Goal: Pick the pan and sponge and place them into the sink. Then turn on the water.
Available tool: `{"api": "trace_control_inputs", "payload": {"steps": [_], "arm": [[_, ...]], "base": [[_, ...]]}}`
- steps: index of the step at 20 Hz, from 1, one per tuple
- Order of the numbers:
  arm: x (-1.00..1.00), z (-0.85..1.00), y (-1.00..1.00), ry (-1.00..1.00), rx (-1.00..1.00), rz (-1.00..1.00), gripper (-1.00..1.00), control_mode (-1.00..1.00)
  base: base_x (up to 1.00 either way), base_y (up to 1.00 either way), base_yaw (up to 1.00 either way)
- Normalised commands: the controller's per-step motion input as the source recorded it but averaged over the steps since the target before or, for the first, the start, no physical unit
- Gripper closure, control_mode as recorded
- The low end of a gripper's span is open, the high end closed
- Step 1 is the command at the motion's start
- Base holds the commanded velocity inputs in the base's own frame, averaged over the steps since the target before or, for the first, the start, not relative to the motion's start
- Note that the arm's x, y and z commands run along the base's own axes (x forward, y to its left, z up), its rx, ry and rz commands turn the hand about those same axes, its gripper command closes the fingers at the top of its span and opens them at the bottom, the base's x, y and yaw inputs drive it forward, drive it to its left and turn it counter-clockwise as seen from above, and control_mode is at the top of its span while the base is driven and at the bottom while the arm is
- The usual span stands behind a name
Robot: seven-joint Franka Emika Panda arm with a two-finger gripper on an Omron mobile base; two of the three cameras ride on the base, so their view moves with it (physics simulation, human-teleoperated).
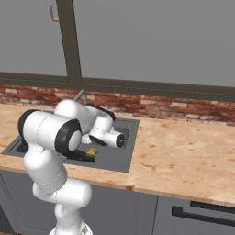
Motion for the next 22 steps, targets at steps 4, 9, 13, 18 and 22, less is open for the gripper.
{"api": "trace_control_inputs", "payload": {"steps": [4,9,13,18,22], "arm": [[0.0,0.0,-0.04,-0.25,0.09,-0.02,-1.0,-1.0],[0.0,0.12,-0.04,-0.17,0.12,-0.02,-1.0,-1.0],[0.03,0.2,-0.02,-0.07,0.14,-0.01,-1.0,-1.0],[0.04,0.16,-0.06,-0.05,0.09,0.0,-1.0,-1.0],[0.08,0.11,-0.03,-0.01,0.06,0.0,-1.0,-1.0]], "base": [[0.0,0.0,0.0],[0.0,0.0,0.0],[0.0,0.0,0.0],[0.0,0.0,0.0],[0.0,0.0,0.0]]}}
